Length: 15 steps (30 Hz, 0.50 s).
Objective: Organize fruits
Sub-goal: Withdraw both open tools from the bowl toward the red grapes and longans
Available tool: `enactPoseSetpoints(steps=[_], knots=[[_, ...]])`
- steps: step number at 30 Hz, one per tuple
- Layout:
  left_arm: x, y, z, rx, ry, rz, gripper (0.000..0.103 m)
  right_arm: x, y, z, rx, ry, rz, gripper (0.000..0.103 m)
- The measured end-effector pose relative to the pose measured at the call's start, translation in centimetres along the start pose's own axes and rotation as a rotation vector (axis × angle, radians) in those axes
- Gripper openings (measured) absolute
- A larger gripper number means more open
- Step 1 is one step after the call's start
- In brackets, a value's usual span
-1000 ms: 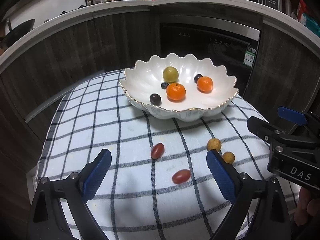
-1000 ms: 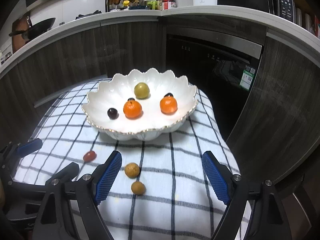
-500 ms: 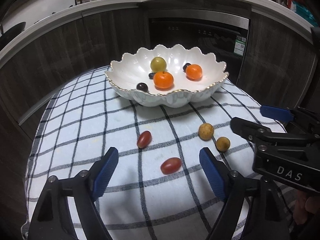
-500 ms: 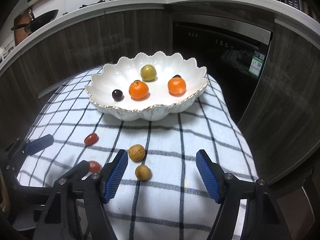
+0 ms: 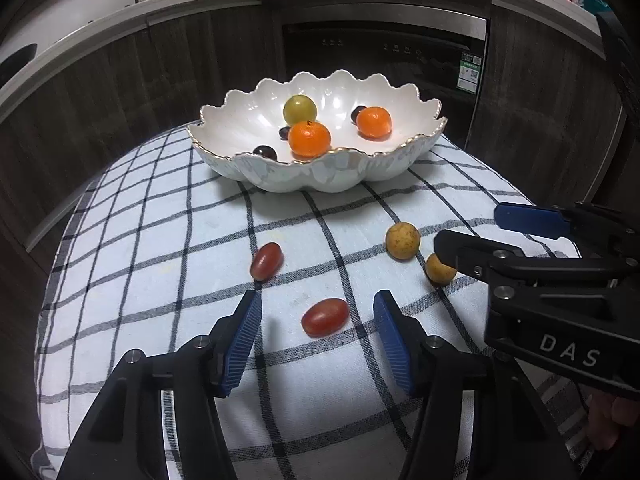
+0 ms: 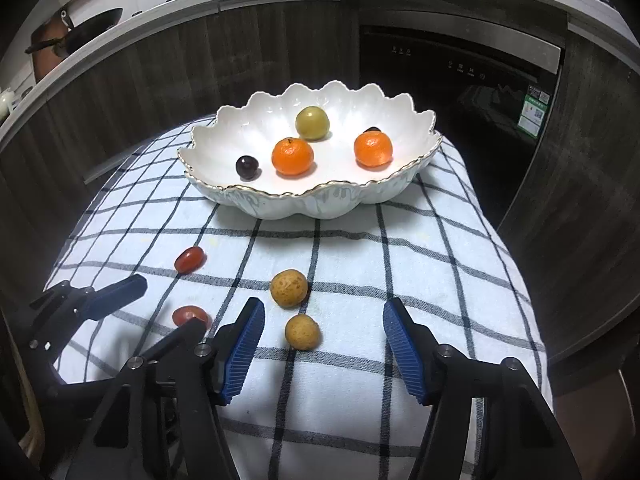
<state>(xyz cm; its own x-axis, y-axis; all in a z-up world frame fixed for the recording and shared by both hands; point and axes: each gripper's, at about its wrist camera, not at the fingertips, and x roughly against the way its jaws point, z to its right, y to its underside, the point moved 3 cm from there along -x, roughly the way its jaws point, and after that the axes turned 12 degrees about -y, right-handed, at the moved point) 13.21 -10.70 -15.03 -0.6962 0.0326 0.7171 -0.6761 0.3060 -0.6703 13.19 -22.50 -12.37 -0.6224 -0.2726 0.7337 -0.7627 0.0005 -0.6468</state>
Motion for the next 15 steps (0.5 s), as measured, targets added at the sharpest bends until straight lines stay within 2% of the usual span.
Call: enactPoseSetpoints(steps=[5, 13, 15], knots=[[-0.6, 0.4, 0.3, -0.004, 0.016, -0.018, 0.048, -0.7, 0.3, -0.2, 0.006, -0.008, -0.023, 0.058], [-1.4, 0.6, 0.2, 0.0, 0.018, -0.039, 0.046, -1.5, 0.6, -0.4, 0.012, -0.017, -0.043, 0.055], [-1.6, 0.7, 0.3, -0.004, 0.023, -0.045, 0.044, -1.7, 0.7, -0.5, 0.018, -0.021, -0.049, 0.051]])
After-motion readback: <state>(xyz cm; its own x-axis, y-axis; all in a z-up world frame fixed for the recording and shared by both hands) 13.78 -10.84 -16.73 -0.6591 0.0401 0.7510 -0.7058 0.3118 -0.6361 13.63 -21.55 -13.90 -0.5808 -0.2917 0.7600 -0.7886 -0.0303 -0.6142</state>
